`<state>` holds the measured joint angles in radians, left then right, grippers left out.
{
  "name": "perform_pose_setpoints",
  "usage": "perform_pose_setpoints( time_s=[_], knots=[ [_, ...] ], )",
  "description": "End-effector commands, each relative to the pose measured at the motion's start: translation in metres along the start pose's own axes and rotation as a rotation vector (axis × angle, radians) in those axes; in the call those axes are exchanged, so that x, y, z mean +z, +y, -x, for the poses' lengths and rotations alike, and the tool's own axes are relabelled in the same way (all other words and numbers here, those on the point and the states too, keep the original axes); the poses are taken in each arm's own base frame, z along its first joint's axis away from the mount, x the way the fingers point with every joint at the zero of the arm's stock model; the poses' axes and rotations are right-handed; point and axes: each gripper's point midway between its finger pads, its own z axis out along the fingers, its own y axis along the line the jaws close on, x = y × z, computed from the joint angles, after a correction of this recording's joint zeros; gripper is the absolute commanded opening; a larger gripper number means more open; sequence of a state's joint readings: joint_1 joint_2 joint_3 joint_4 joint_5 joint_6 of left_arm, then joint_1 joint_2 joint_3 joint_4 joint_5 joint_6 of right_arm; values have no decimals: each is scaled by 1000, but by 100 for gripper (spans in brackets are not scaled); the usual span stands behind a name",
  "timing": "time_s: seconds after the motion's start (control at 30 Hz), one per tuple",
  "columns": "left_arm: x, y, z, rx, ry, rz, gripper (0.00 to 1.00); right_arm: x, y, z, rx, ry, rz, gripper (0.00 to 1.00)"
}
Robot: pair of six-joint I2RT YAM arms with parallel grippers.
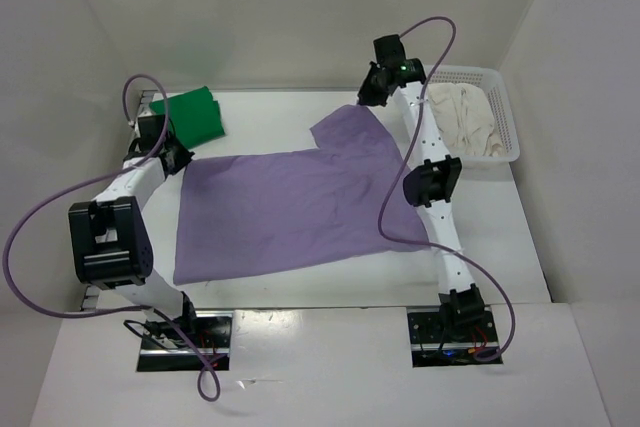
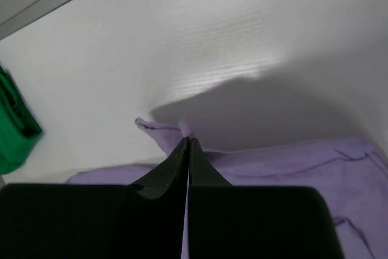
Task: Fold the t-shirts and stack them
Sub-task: Grap the side of the flattened tshirt furthest away from the robot with both arms
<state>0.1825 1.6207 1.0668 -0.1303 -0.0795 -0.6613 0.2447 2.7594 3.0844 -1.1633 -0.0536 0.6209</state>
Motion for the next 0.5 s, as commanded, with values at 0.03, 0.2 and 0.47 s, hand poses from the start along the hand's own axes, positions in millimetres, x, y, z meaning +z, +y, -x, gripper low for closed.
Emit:
perform_pose_setpoints(
  time_s=[0.03, 0.2, 0.47],
  knots=[
    [-18, -14, 12, -1, -37, -66, 0, -93, 33, 13, -57, -64, 21, 0],
    [-17, -19, 13, -10, -32, -80, 0, -134, 27, 7, -74, -46, -32, 0],
    [-7, -22, 11, -9, -11, -88, 0, -102, -32, -38, -14, -53, 29, 0]
  ],
)
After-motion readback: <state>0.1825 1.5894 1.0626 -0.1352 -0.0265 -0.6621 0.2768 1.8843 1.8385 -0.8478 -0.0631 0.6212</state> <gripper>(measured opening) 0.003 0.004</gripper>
